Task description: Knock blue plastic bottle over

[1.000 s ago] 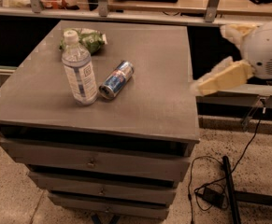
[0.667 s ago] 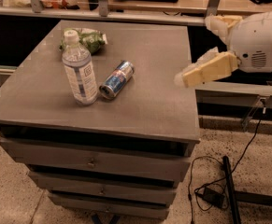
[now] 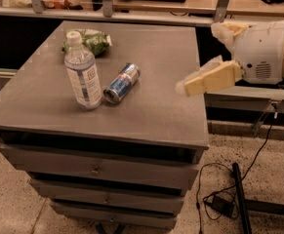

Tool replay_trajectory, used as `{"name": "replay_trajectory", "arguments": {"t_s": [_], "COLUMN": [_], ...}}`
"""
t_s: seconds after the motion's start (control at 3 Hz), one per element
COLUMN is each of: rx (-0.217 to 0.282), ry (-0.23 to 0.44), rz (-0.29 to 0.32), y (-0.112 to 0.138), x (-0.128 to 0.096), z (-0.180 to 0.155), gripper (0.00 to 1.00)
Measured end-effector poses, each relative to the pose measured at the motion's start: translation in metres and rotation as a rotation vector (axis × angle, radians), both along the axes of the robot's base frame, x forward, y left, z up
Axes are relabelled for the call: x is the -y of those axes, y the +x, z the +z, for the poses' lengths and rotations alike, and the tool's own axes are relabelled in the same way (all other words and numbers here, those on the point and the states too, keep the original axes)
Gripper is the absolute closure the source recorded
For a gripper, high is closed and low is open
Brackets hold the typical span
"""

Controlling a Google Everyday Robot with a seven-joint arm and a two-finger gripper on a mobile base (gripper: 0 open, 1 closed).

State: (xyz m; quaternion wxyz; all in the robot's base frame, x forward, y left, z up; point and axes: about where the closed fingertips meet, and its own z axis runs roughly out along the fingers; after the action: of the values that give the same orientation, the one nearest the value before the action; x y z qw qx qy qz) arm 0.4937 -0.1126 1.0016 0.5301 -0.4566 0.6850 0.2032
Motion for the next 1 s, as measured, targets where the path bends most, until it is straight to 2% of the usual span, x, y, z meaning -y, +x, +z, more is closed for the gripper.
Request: {"name": "replay_trajectory", "arguments": {"t_s": [0.33,0.67,1.0], "rx": [0.036,0.068,0.072], "ry": [0.094,0.141,0.221], "rz": [0.045,0.099,0.210], "y": [0.009,0.027,0.046], "x": [-0.049,-0.085,-0.147], "z": [-0.017,-0.026,-0.043], "gripper": [0.00,0.00,0.00]}}
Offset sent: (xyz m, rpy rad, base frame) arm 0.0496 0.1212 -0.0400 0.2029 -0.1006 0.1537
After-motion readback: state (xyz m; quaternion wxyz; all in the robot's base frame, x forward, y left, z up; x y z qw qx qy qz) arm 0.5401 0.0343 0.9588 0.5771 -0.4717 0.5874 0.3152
